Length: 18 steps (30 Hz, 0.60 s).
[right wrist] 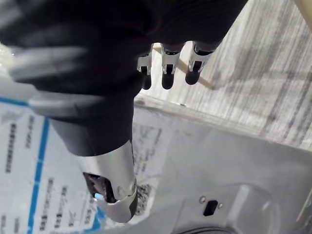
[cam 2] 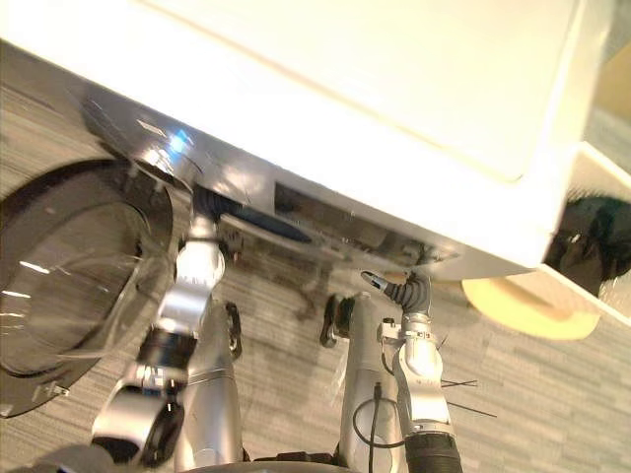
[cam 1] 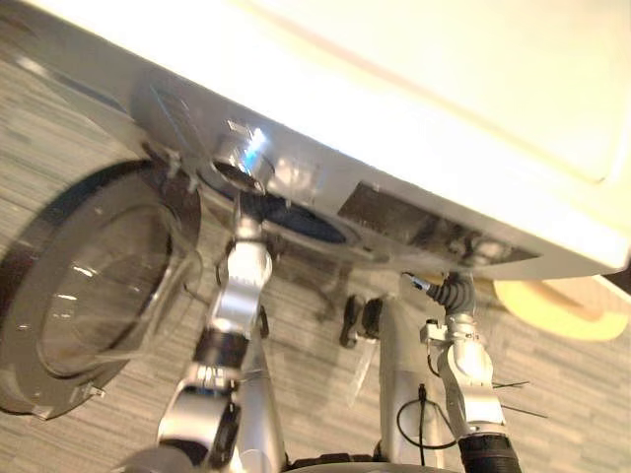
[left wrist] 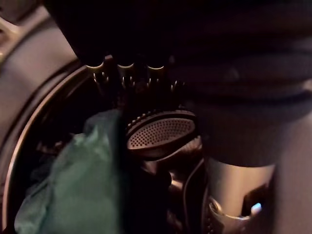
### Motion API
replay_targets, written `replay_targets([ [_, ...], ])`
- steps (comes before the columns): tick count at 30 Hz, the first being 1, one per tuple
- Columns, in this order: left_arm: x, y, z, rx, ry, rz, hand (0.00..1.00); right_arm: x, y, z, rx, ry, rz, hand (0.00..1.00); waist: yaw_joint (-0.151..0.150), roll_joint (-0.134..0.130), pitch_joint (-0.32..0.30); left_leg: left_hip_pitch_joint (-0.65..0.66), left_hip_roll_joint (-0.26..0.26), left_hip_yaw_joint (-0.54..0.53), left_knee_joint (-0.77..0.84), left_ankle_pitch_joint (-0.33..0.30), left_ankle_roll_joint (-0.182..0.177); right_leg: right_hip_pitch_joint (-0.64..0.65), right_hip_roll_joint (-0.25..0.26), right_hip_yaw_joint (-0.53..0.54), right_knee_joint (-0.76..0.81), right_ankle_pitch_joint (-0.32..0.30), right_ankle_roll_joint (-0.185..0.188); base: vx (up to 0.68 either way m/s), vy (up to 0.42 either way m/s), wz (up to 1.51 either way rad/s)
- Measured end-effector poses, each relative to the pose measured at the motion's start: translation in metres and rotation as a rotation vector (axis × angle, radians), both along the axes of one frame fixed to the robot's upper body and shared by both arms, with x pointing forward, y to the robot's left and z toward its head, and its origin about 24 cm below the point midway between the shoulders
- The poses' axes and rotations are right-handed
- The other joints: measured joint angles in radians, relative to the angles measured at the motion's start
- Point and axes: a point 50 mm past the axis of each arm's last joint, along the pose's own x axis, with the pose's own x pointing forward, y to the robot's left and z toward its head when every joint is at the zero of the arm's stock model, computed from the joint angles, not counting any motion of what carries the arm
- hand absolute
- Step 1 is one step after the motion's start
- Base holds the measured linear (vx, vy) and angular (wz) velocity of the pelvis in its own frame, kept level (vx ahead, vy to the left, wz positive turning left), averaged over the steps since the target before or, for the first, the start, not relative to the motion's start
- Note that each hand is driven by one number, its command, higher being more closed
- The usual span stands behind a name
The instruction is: Pick up the laundry basket with both hands and put the clothes into the washing machine.
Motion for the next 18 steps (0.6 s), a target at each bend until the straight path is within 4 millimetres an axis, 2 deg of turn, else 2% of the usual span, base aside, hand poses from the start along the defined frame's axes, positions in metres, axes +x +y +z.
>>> replay_targets([
  [1, -0.016, 0.004, -0.027, -0.066, 0.088, -0.007, 0.00, -0.007, 0.000, -0.014, 0.004, 0.070, 0.001, 0.00, 0.012, -0.001, -0.016, 0.083, -0.002, 0.015, -0.066, 0.012, -0.004, 0.075, 0.002, -0.006, -0.052, 0.006, 0.002, 0.21, -0.070, 0.07],
  [3, -0.041, 0.010, -0.061, -0.138, 0.203, -0.020, 0.00, -0.022, -0.003, -0.036, 0.006, 0.177, -0.005, 0.00, 0.028, 0.000, -0.049, 0.203, -0.004, 0.041, -0.175, 0.041, -0.003, 0.181, 0.002, -0.013, -0.138, 0.023, 0.007, 0.16, -0.035, 0.06],
  [4, -0.047, 0.011, -0.068, -0.149, 0.227, -0.022, 0.00, -0.026, -0.004, -0.041, 0.005, 0.202, -0.004, 0.00, 0.033, 0.000, -0.061, 0.226, -0.005, 0.049, -0.204, 0.050, -0.002, 0.200, 0.003, -0.015, -0.162, 0.028, 0.010, 0.13, -0.004, 0.02],
  [6, -0.070, 0.017, -0.098, -0.160, 0.344, -0.028, 0.00, -0.041, -0.007, -0.056, -0.002, 0.276, -0.004, 0.00, 0.041, 0.005, -0.090, 0.330, -0.007, 0.079, -0.322, 0.093, 0.002, 0.299, 0.007, -0.028, -0.267, 0.060, 0.018, 0.15, 0.009, 0.05],
  [7, -0.074, 0.018, -0.104, -0.160, 0.370, -0.029, 0.00, -0.044, -0.007, -0.058, -0.003, 0.287, -0.003, 0.00, 0.041, 0.005, -0.095, 0.345, -0.008, 0.085, -0.343, 0.102, 0.003, 0.314, 0.007, -0.029, -0.285, 0.067, 0.021, 0.10, 0.010, 0.05],
  [9, -0.093, 0.022, -0.134, -0.167, 0.510, -0.020, 0.00, -0.052, -0.006, -0.070, -0.003, 0.347, 0.003, 0.00, 0.042, 0.004, -0.136, 0.409, -0.013, 0.115, -0.451, 0.145, 0.007, 0.360, 0.017, -0.027, -0.379, 0.107, 0.025, 0.06, 0.005, -0.09],
  [10, -0.097, 0.023, -0.142, -0.168, 0.545, -0.015, 0.00, -0.053, -0.006, -0.073, -0.001, 0.359, 0.007, 0.00, 0.042, 0.003, -0.139, 0.432, -0.016, 0.123, -0.484, 0.159, 0.009, 0.377, 0.019, -0.026, -0.405, 0.119, 0.026, 0.07, 0.003, -0.17],
  [12, -0.121, 0.028, -0.175, -0.174, 0.709, 0.010, 0.00, -0.061, -0.004, -0.089, 0.008, 0.437, 0.022, 0.00, 0.040, 0.014, -0.179, 0.525, -0.023, 0.163, -0.639, 0.223, 0.011, 0.442, 0.038, -0.016, -0.535, 0.176, 0.033, 0.08, 0.009, -0.25],
  [14, -0.141, 0.028, -0.196, -0.184, 0.824, 0.024, 0.00, -0.069, -0.003, -0.104, 0.013, 0.517, 0.028, 0.00, 0.040, 0.036, -0.207, 0.610, -0.026, 0.194, -0.769, 0.279, 0.011, 0.502, 0.062, -0.005, -0.652, 0.229, 0.038, 0.10, 0.015, -0.31],
  [17, -0.160, 0.031, -0.211, -0.192, 0.921, 0.048, 0.00, -0.080, -0.009, -0.117, -0.007, 0.601, 0.028, 0.00, 0.036, 0.069, -0.227, 0.694, -0.039, 0.212, -0.892, 0.333, 0.013, 0.566, 0.080, -0.001, -0.758, 0.279, 0.044, 0.10, 0.035, -0.16],
  [18, -0.161, 0.032, -0.213, -0.197, 0.930, 0.057, 0.00, -0.081, -0.010, -0.119, -0.010, 0.610, 0.027, 0.00, 0.035, 0.072, -0.228, 0.705, -0.039, 0.215, -0.904, 0.337, 0.012, 0.577, 0.083, 0.000, -0.771, 0.286, 0.044, 0.08, 0.046, -0.13],
])
